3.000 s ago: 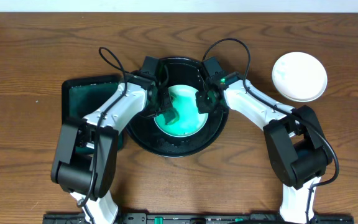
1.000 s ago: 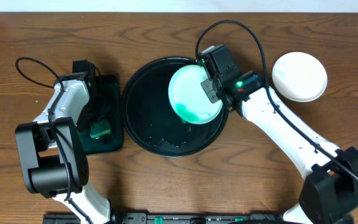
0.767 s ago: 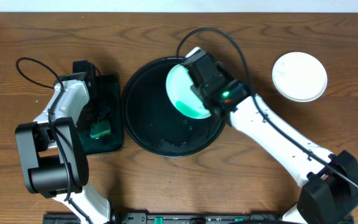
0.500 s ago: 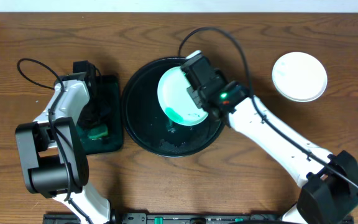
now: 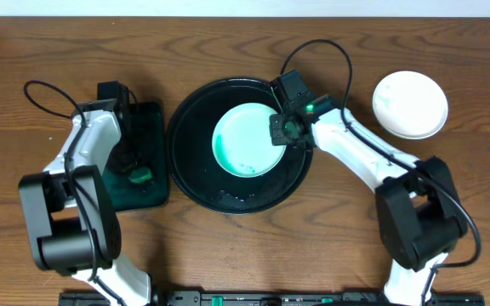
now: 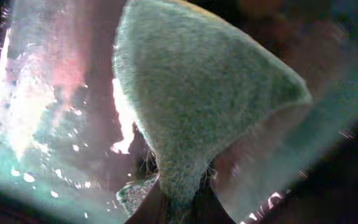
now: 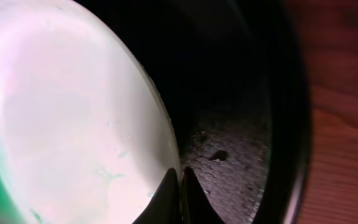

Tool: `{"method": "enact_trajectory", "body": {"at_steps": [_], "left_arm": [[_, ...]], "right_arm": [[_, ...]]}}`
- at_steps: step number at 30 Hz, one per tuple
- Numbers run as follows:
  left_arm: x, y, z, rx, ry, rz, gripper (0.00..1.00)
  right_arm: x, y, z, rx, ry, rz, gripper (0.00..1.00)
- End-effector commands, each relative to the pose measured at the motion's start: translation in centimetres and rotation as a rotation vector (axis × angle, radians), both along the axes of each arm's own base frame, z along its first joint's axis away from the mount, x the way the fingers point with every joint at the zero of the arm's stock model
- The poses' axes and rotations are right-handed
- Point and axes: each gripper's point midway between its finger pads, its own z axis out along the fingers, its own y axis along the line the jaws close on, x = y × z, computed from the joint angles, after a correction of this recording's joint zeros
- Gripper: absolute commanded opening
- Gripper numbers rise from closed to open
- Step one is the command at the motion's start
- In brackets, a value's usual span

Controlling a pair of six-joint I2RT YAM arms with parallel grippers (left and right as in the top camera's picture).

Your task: Clean dirty plates on tray and stack at the side

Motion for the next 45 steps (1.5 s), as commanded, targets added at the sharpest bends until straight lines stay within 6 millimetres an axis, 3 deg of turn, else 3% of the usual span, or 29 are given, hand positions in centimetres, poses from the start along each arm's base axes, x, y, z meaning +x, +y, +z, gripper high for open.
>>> {"method": "enact_trajectory", "body": {"at_steps": [1,6,13,18,22,30,35,40,45], "left_arm": [[0.8,-1.5,3.0,-0.020,-0.097,-0.067,0.07],[1.6,-6.1,5.3,-0.102,-0.184,-0.182,0.07],[3.1,-15.0,6.4,-0.218,-0.290,-0.399,0.07],[3.9,-20.2,7.1,-0.234,-0.380,-0.536,0.07],[4.3,-22.0,6.3,-0.194,-0.395,-0.563,0.07],[3.8,-23.0,0.6,-0.186,-0.269,-0.540,0.07],[2.7,-23.8,-2.0,-0.234,-0.189,-0.524,0.07],[0.9,-26.3,-3.3,-0.329,-0.123,-0.530,0.07],[-0.9,-30.3,-2.5,-0.468,-0.110,-0.605,0.07]], "right_arm": [[0.0,1.1,-0.2,0.052,0.025,-0.008,0.01],[0.4,1.3,-0.4,0.060,0.013,-0.007,0.01],[0.4,1.3,-0.4,0.061,0.010,-0.007,0.01],[0.4,1.3,-0.4,0.060,0.010,-0.003,0.01],[0.3,1.3,-0.4,0.061,0.016,0.002,0.01],[0.1,1.6,-0.4,0.074,0.023,0.019,0.01],[0.1,1.7,-0.4,0.075,0.022,0.020,0.01],[0.1,1.6,-0.4,0.074,0.022,0.019,0.01],[0.2,1.5,-0.4,0.072,0.021,0.023,0.01]]}}
